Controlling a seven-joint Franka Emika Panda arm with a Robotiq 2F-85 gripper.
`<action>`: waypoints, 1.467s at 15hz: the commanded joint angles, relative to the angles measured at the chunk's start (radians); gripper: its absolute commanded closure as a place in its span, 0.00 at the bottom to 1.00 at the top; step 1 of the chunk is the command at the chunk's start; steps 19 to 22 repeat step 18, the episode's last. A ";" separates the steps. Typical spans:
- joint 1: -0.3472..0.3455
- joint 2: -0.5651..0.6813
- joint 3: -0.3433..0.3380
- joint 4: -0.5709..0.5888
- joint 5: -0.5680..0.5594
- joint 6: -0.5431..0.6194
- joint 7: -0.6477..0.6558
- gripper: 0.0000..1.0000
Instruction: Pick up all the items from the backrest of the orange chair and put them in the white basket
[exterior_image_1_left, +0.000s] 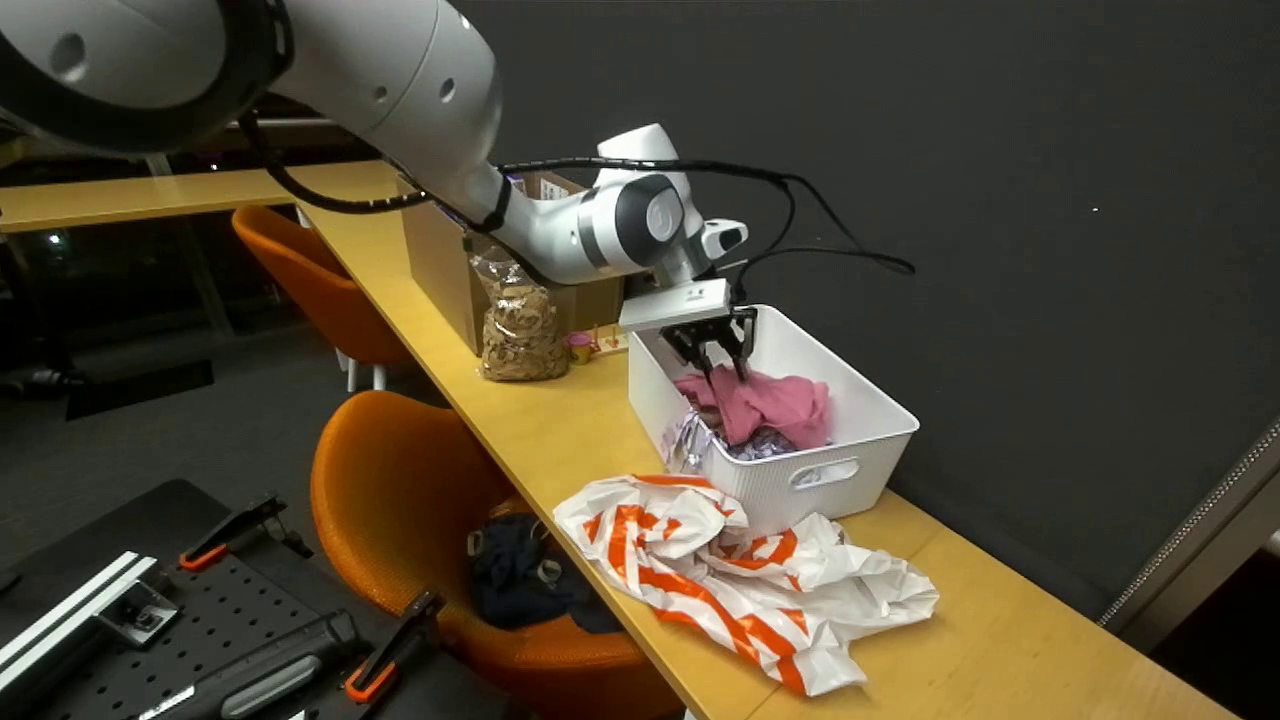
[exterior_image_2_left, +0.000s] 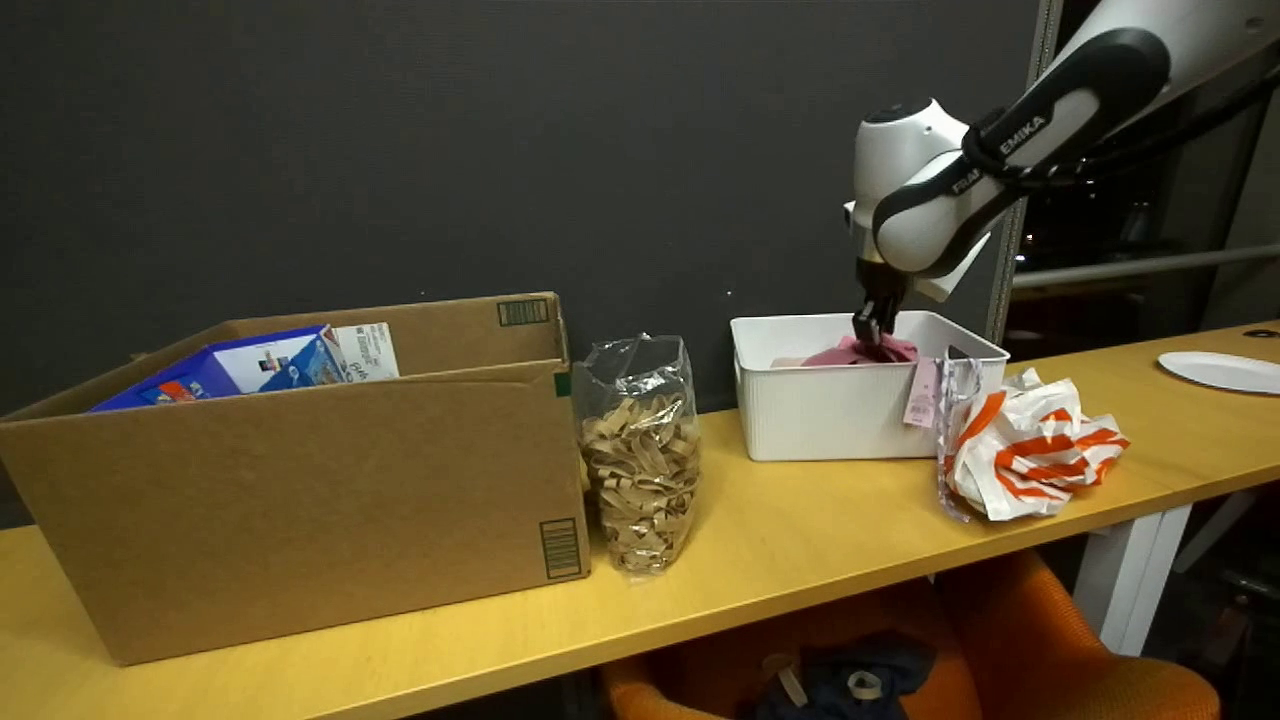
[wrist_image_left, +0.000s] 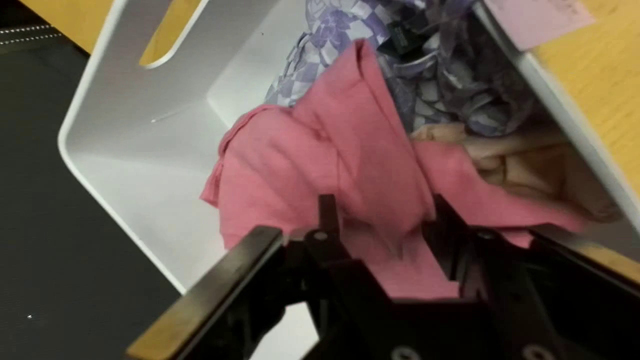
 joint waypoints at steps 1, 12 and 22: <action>0.061 -0.219 -0.053 -0.236 -0.072 0.088 0.079 0.21; 0.030 -0.781 0.171 -0.718 0.161 -0.045 -0.186 0.00; 0.047 -0.806 0.191 -0.653 0.352 -0.328 -0.272 0.00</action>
